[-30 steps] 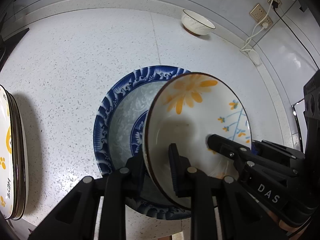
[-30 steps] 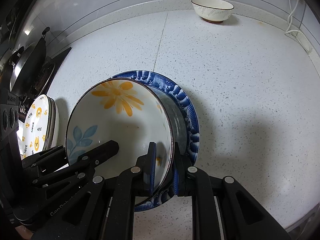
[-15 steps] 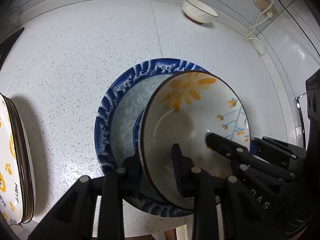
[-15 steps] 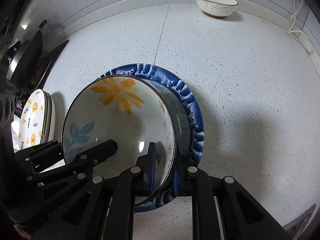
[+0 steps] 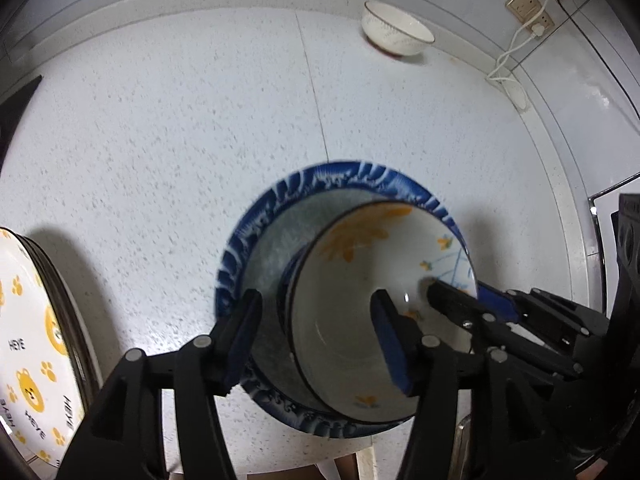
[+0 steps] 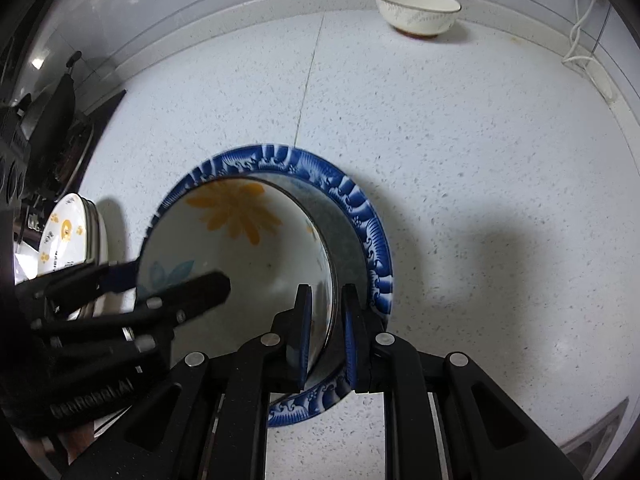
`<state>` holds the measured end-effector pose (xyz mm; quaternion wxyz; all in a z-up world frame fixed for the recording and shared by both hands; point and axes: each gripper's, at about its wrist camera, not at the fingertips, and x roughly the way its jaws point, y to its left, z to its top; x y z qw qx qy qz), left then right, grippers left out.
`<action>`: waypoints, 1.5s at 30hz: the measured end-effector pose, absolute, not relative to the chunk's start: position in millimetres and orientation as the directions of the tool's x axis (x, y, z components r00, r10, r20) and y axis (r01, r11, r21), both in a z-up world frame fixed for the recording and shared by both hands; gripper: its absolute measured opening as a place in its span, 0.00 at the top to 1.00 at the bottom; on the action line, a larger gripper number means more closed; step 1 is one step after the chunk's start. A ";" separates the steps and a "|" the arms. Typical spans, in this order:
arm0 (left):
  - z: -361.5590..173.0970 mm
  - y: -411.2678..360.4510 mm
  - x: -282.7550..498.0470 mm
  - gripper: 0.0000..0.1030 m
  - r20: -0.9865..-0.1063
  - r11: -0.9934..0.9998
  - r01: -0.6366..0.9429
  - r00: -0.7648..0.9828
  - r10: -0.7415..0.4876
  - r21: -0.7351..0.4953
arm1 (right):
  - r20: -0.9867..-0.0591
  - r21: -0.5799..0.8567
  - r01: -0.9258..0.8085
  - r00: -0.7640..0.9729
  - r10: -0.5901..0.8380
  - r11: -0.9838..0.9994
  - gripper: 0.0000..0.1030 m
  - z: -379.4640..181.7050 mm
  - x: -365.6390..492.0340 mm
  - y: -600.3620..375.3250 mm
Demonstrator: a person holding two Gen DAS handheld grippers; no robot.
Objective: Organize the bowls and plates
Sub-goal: 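Open both tools and lift them off the nested bowls, then move both tools toward the small plain white bowl, then close both tools on the small white bowl rim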
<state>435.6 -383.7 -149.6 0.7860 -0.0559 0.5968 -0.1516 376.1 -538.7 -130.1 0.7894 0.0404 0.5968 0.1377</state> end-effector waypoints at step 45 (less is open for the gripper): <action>-187.0 -513.4 790.7 0.54 -0.876 0.909 0.071 0.245 -0.416 -0.412 | -0.871 0.399 0.081 0.344 0.350 0.913 0.68 -191.5 717.6 -645.8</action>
